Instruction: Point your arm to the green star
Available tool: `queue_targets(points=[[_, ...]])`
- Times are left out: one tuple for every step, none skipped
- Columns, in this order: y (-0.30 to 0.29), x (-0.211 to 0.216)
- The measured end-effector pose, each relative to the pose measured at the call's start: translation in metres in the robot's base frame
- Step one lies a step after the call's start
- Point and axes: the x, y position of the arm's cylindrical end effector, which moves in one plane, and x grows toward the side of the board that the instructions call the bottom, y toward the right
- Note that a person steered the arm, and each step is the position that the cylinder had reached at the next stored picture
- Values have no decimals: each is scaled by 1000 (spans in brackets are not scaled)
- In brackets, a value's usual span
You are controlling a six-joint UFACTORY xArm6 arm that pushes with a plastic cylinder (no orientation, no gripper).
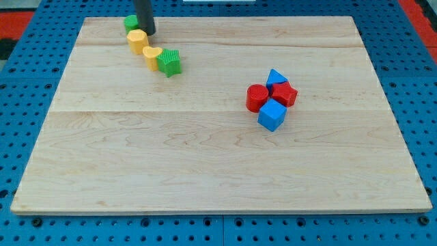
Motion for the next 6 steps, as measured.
queue_targets(points=[[-11,0],[14,7],[22,7],[22,7],[27,7],[41,7]])
